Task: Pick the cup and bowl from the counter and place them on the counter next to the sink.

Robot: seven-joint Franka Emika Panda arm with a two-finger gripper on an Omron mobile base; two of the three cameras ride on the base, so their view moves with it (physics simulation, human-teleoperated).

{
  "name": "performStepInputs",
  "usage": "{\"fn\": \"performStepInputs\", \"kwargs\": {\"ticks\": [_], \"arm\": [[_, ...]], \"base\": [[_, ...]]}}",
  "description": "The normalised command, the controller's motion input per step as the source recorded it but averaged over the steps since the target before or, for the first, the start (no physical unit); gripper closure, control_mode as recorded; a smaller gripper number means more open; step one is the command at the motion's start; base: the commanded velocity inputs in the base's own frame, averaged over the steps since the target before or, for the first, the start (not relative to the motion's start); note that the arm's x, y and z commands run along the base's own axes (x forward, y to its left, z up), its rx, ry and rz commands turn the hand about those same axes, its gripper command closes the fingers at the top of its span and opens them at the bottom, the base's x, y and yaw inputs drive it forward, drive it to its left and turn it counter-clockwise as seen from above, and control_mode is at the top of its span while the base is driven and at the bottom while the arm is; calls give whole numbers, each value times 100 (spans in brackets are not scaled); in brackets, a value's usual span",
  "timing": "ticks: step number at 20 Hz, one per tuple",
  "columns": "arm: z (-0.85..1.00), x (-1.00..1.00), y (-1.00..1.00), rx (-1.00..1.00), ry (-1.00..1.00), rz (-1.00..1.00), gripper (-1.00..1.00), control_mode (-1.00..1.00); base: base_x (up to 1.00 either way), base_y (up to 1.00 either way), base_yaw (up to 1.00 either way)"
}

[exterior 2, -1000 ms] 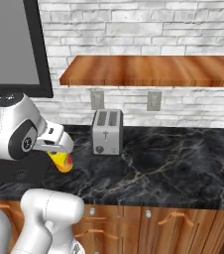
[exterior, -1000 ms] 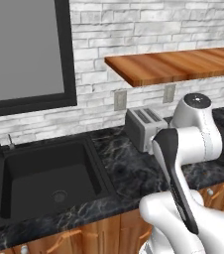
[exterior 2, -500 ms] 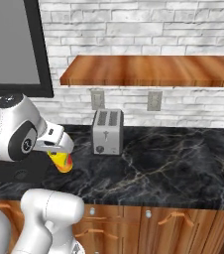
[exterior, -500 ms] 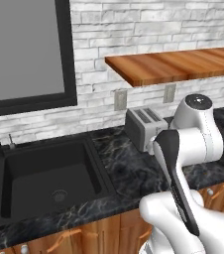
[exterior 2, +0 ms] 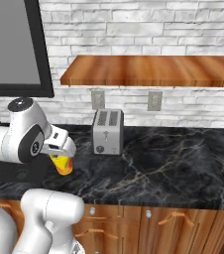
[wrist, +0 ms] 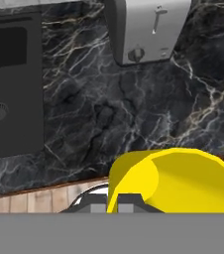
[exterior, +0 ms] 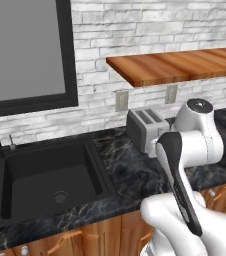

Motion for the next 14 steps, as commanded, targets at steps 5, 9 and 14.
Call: {"fn": "performStepInputs", "kwargs": {"ticks": [5,9,14], "arm": [[-32,18,0,13,1,10,100,-100],[0,9,30,0,0,4,100,-100],[-3,34,91,-2,1,0,100,-100]], "base": [[0,0,0],[0,0,0],[0,0,0]]}}
